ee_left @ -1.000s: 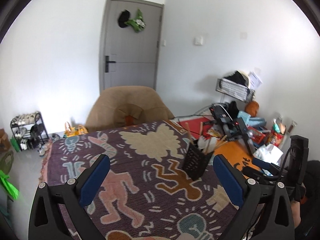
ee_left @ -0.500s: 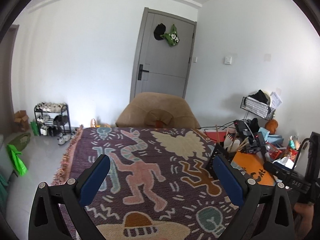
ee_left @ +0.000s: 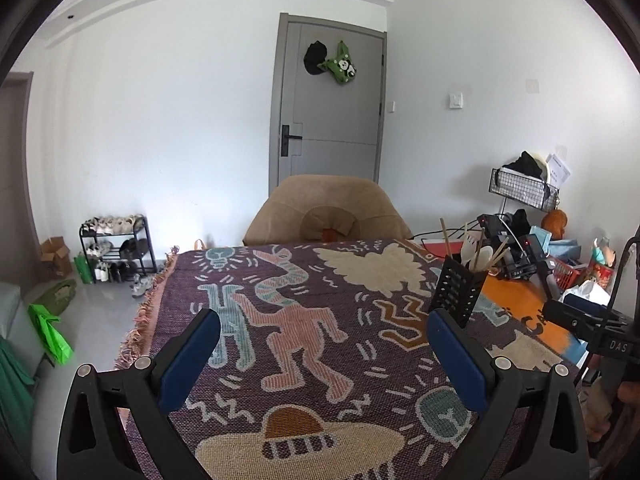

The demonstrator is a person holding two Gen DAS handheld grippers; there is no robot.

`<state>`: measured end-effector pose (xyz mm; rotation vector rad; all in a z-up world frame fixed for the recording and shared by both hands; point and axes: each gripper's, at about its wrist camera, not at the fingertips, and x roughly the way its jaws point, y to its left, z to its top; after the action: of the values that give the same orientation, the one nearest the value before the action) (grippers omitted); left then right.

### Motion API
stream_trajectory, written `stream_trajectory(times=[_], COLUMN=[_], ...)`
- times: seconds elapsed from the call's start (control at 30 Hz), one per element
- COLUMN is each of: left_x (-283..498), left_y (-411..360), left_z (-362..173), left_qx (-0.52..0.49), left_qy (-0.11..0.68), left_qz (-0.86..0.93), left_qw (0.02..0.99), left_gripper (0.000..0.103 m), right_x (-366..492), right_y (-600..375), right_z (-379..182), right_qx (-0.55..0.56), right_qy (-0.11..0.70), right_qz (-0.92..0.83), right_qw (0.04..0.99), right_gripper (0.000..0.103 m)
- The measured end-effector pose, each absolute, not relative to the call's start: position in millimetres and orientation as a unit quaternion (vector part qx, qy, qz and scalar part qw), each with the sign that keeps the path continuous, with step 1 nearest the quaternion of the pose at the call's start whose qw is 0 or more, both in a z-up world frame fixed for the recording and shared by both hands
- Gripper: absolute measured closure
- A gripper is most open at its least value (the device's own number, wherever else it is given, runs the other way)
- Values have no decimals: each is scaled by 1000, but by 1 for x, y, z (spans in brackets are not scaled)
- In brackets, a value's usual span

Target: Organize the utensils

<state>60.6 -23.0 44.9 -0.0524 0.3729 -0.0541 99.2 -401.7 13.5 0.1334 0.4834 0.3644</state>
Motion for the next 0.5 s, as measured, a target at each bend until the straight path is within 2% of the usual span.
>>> stream_trajectory(times=[0.5], left_x=[45], left_y=[-31], left_z=[51], left_qx=[-12], left_qy=[159], left_qz=[-21], left_qw=[987], left_gripper=[0], right_x=[94], right_y=[-403], right_z=[10], right_qx=[67], right_qy=[233], right_qz=[191], right_qw=[951], right_gripper=[0])
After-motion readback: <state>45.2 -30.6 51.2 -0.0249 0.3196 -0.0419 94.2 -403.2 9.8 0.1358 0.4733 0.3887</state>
